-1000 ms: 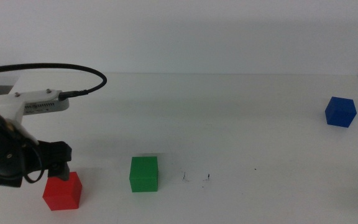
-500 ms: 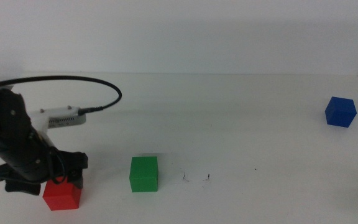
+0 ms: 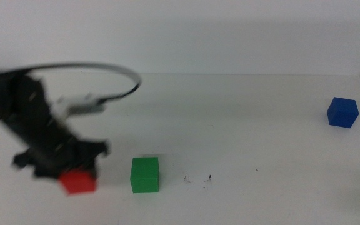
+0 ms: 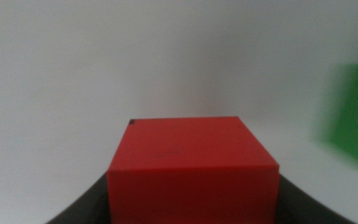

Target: Stack red cubes first, then green, then blue cubes in a specific spot.

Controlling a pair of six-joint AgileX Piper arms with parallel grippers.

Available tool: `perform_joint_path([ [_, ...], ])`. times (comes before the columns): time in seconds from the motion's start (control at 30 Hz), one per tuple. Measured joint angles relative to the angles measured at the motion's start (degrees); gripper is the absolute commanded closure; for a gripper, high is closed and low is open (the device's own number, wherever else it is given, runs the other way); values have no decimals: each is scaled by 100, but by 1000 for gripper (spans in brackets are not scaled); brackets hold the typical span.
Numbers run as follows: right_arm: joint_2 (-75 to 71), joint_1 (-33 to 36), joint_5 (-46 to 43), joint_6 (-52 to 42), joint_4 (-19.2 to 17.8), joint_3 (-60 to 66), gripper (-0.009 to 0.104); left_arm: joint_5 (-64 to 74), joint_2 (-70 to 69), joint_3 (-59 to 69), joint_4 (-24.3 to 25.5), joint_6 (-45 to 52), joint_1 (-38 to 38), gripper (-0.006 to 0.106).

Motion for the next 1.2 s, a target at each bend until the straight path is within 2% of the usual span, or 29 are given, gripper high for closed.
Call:
perform_joint_path([
  [0.1,0,0,0,0,0,0,3,532,-14,-857,319,-772,-906,102],
  [0.23,0,0,0,0,0,0,3,974,621,-2141,562,-1508,-1936,102],
  [0.4,0,0,0,0,0,0,3,1062,1721,-3168,605,-1823,-2617,102],
  [0.6,0,0,0,0,0,0,3,1099,2497,-3720,464,-1927,-2777,102],
  [0.93,0,0,0,0,0,0,3,620,2969,-3734,441,-1948,-2777,100],
  [1.07,0,0,0,0,0,0,3,519,3043,-3734,436,-1948,-2777,92],
  [1.2,0,0,0,0,0,0,3,505,3084,-3734,436,-1948,-2777,76],
])
